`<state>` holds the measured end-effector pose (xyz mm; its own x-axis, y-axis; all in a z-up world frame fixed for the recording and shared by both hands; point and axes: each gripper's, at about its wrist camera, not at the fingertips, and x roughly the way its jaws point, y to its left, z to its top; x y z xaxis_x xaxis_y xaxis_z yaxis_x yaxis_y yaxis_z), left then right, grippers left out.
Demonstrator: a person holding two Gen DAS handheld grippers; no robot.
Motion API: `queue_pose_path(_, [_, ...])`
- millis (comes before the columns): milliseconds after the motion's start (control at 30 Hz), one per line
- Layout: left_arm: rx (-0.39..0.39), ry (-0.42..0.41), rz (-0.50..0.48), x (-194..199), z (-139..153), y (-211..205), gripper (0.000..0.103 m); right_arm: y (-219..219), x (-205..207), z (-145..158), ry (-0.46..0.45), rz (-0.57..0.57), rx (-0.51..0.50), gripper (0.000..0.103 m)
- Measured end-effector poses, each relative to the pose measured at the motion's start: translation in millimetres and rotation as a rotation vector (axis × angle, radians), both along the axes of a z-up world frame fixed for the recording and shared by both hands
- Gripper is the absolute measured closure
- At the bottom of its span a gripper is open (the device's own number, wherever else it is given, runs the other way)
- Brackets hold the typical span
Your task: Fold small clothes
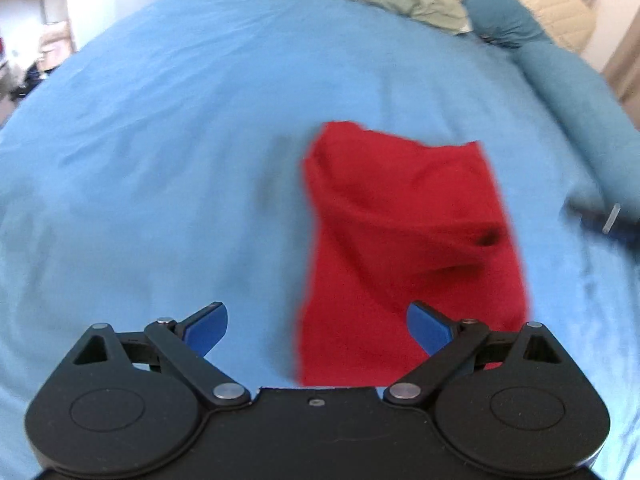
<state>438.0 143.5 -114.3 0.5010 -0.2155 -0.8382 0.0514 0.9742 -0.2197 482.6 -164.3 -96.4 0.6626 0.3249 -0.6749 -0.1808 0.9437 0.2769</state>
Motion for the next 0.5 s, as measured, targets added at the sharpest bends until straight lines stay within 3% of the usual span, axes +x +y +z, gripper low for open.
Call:
queue_pose_path(100, [-0.025,-0.017,-0.045,2,8,-25,0.004,-9,-19,-25,0.069,-0.011,-0.070,0.000])
queue_pose_path(233, [0.028,-0.073,-0.084,13,22,-63,0.004,-10,-36,-44,0.126,-0.065,0.005,0.000])
queue_pose_path(433, [0.004,-0.005,0.071,32,22,-72,0.007,-14,-45,-45,0.143,-0.077,0.057,0.000])
queue_pose_path(500, [0.000,0.020,0.109,38,16,-66,0.012,-15,-47,-47,0.141,-0.061,0.054,0.000])
